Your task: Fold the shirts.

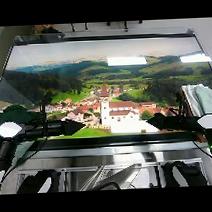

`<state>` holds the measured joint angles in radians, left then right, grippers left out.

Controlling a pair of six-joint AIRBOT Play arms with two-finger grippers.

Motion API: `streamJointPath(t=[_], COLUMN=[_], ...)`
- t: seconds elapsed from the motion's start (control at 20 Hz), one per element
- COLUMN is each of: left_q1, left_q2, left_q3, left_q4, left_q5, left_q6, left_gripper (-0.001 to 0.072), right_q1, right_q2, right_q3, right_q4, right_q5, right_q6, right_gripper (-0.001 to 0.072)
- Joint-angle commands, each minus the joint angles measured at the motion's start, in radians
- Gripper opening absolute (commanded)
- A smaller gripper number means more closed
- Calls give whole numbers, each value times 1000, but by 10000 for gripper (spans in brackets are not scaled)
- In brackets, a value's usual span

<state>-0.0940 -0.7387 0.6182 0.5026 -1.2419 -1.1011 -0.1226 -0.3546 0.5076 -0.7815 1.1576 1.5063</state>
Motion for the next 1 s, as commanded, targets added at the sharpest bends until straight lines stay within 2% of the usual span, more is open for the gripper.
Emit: streamJointPath(t=[0.0, 0.3, 0.4, 0.5, 0.65, 0.7, 0.75, 0.95], left_q1=[-1, -1, 3, 52, 210, 280, 352, 651], left_q2=[3, 3, 3, 3, 3, -3, -17, -164], left_q3=[-3, -2, 6, 80, 252, 304, 346, 441], left_q4=[0, 4, 13, 118, 391, 484, 562, 824], left_q5=[8, 23, 78, 117, 137, 145, 154, 150], left_q6=[1, 1, 1, -13, -106, -124, -153, -157], left_gripper=[15, 15, 14, 14, 30, 455, 675, 674], right_q1=[1, 1, 1, 1, 1, 1, 1, 1], right_q2=[1, 1, 1, 1, 1, 1, 1, 1], right_q3=[-1, -1, -1, -1, -1, -1, -1, -1], right_q4=[0, 0, 0, 0, 0, 0, 0, 0], right_q5=[2, 2, 1, 1, 1, 1, 1, 1], right_q6=[1, 1, 1, 1, 1, 1, 1, 1], right_gripper=[24, 24, 24, 24, 25, 24, 24, 25])
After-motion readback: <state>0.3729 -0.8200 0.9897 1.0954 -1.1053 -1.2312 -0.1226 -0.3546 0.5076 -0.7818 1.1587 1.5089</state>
